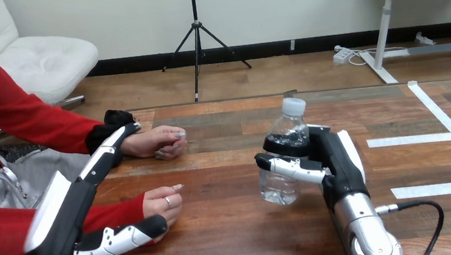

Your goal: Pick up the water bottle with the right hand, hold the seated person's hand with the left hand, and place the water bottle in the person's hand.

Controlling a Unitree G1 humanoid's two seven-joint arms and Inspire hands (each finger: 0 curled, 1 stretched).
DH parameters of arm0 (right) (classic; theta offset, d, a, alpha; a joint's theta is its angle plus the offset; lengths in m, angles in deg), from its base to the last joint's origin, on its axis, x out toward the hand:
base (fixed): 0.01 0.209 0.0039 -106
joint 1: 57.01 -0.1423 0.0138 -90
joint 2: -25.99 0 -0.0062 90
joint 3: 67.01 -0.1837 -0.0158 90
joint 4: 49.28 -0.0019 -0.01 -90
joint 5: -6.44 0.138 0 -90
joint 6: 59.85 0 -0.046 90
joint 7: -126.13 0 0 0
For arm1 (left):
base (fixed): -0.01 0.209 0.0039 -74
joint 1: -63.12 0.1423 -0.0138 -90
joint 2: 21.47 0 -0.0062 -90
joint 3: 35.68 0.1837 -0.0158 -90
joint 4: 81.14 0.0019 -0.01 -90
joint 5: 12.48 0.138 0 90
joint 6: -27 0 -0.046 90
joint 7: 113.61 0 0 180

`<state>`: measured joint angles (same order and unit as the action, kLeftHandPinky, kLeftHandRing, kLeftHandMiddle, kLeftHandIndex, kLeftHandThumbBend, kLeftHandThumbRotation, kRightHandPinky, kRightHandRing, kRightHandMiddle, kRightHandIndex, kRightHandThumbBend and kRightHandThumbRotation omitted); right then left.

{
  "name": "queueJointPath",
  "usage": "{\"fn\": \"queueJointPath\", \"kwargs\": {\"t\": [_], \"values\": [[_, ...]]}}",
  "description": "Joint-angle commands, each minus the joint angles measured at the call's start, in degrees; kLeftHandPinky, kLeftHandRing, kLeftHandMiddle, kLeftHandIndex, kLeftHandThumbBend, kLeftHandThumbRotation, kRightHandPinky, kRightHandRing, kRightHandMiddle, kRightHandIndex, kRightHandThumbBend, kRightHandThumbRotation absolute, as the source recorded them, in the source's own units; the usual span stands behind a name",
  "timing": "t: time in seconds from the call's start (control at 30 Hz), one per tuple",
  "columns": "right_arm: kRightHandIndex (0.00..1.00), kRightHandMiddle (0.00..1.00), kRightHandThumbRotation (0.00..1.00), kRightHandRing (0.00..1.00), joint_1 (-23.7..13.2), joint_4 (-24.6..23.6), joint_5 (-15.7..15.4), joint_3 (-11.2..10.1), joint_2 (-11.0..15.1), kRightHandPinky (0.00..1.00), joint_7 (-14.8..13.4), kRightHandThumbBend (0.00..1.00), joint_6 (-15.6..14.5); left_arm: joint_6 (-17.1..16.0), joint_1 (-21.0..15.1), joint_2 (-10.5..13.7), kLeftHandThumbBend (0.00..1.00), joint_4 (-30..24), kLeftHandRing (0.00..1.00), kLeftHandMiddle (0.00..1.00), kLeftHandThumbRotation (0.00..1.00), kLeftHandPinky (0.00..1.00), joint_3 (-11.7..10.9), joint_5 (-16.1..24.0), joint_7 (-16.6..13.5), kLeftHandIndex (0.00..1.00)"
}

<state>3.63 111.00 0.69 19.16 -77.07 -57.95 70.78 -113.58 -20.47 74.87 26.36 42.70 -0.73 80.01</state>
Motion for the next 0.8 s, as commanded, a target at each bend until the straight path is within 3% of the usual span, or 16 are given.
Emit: {"fn": "queueJointPath", "kwargs": {"t": [0.0,0.33,0.43,0.77], "values": [[0.21,0.20,0.00,0.16,-1.6,-5.0,0.0,0.3,1.6,0.11,0.8,0.70,3.1,0.2,-4.1,3.4,1.00,-0.3,1.00,0.99,0.73,0.99,-0.7,2.2,-2.2,0.98],[0.22,0.20,0.00,0.15,-0.7,-6.9,0.3,0.5,2.1,0.11,0.9,0.71,3.4,1.5,-5.4,8.7,1.00,2.1,1.00,1.00,0.72,1.00,-0.3,7.1,-3.6,1.00],[0.22,0.20,0.00,0.15,-0.3,-8.0,0.6,0.3,2.1,0.11,1.2,0.71,3.3,1.6,-5.9,10.3,1.00,3.2,1.00,1.00,0.72,1.00,-0.5,10.6,-5.8,1.00],[0.22,0.20,0.00,0.16,0.6,-11.0,0.8,0.4,2.8,0.11,1.6,0.71,2.2,0.5,-8.5,15.3,1.00,8.0,1.00,1.00,0.69,1.00,1.2,15.6,-8.8,1.00]]}}
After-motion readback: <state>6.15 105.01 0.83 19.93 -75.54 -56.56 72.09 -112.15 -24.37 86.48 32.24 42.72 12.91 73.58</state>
